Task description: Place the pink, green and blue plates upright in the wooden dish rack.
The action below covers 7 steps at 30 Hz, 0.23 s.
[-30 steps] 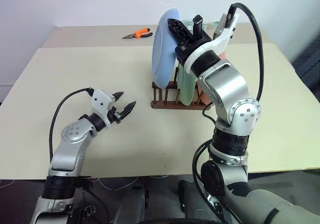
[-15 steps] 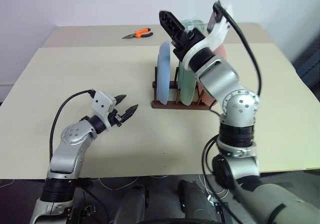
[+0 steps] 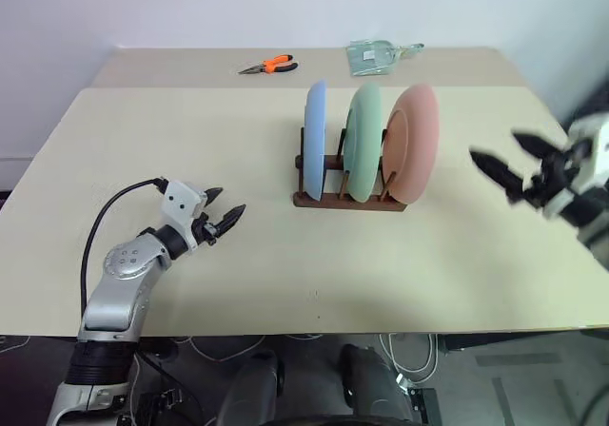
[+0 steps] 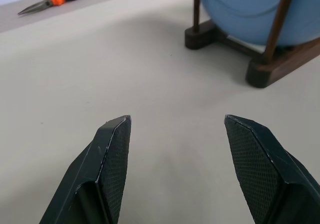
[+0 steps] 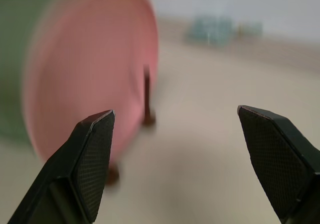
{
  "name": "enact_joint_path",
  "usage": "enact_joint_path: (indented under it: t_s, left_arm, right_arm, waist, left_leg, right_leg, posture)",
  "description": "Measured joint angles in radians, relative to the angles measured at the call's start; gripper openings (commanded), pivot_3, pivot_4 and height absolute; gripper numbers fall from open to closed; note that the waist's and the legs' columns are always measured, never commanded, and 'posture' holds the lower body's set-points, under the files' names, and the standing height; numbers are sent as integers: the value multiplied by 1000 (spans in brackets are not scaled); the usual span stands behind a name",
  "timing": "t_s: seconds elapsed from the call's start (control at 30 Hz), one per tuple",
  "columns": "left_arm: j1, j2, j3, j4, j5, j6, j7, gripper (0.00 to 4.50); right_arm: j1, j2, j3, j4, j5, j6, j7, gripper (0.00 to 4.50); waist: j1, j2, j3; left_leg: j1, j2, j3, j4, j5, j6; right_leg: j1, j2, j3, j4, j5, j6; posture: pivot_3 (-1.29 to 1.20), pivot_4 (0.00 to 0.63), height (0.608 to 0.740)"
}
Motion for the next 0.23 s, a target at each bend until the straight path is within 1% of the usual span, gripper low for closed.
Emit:
enact_joint_path:
  t_s: [0.1, 0.23]
  left_arm:
    - [17, 2, 1, -1, 1, -1, 0, 3072]
    - [66, 9, 2, -21, 4, 0, 4, 3072]
  right_arm:
    - [17, 1, 63, 60, -103, -81, 56, 3987]
    - [-13, 28, 125, 141, -192, -159, 88, 3987]
  waist:
    - [-7, 0, 0]
    - [-5, -1, 0]
  left_leg:
    - [0, 0, 0, 0, 0, 0]
    - [0, 0, -1, 0, 0, 0]
  right_leg:
    - [0, 0, 0, 0, 0, 0]
    - [0, 0, 0, 0, 0, 0]
  posture:
    - [0, 150, 740]
    - [0, 150, 740]
